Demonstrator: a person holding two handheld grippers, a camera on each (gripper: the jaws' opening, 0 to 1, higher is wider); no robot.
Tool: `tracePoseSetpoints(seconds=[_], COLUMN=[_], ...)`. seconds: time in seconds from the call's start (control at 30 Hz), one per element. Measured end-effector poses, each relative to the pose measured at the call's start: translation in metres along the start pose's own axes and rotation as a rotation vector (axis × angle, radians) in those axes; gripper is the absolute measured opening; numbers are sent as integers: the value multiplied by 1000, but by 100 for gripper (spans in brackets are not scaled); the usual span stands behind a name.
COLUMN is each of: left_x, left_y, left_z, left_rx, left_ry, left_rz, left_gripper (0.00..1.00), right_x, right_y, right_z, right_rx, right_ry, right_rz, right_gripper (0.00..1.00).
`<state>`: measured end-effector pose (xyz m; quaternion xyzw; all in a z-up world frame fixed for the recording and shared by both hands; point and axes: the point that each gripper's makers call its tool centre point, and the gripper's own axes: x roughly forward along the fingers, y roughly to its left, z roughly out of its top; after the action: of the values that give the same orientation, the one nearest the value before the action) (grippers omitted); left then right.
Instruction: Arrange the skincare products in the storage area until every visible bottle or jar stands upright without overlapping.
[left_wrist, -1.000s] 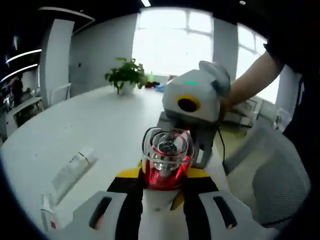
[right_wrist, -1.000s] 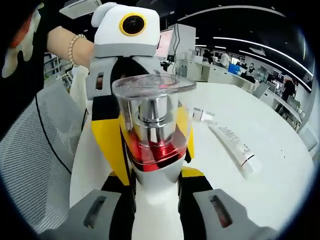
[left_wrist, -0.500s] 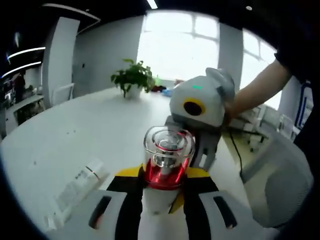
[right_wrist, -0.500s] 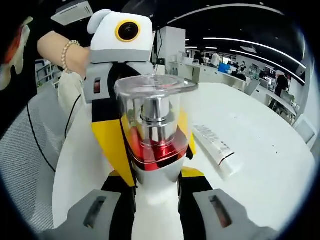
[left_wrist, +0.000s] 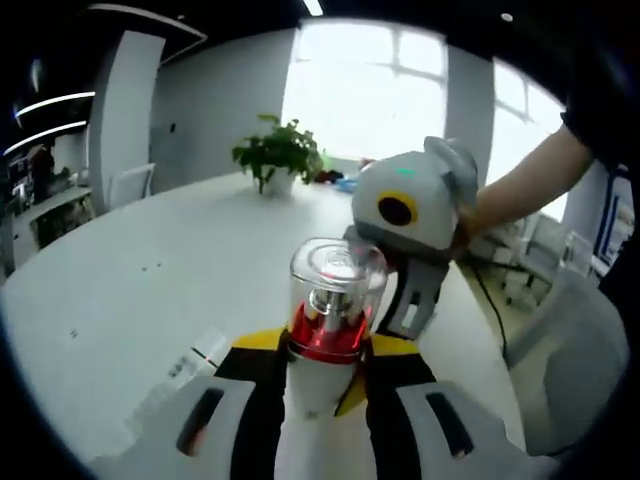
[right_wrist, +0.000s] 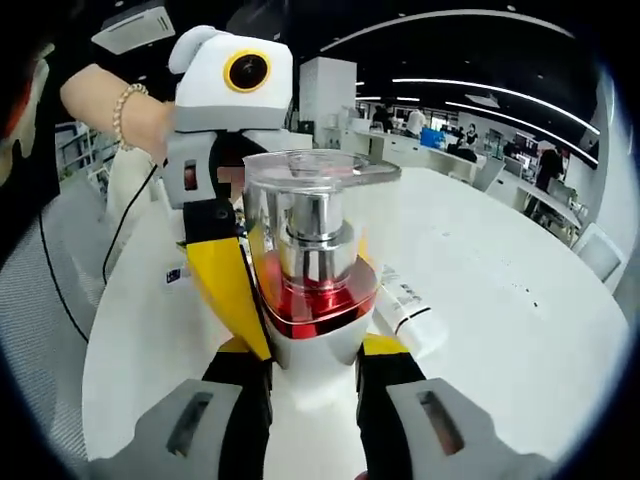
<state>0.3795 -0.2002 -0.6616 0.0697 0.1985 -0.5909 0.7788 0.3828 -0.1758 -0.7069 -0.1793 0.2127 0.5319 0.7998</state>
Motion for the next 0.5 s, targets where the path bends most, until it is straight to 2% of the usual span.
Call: tracePoseSetpoints(seconds=[0.27, 0.3, 0.33, 0.37, 0.4, 0.47, 0.5], left_x=[0, 0, 0, 0, 1, -1, -2], left_y=[1, 1, 0, -1, -2, -4, -2], left_z=[-1, -2, -2, -2, -4, -6, -7], left_rx=[0, -4, -8, -6, -2, 4, 0], left_ry=[9, 10, 13, 17, 29, 36, 38], left_rz=[2, 3, 2, 2, 4, 13, 17], left_gripper=[24, 25, 25, 26, 28, 31, 32], right_x=[1, 1, 3, 7, 7, 7, 7], right_y=[1, -5, -1, 3, 3, 2, 1], right_z=[0, -7, -9, -8, -8, -7, -7], right_rx=[14, -24, -32, -11, 7, 8, -1], right_ry=[16, 69, 87, 78, 72, 74, 79], right_rz=[-5, -52, -37, -29, -18, -17, -29], right_gripper=[33, 39, 47, 55, 55, 46, 47])
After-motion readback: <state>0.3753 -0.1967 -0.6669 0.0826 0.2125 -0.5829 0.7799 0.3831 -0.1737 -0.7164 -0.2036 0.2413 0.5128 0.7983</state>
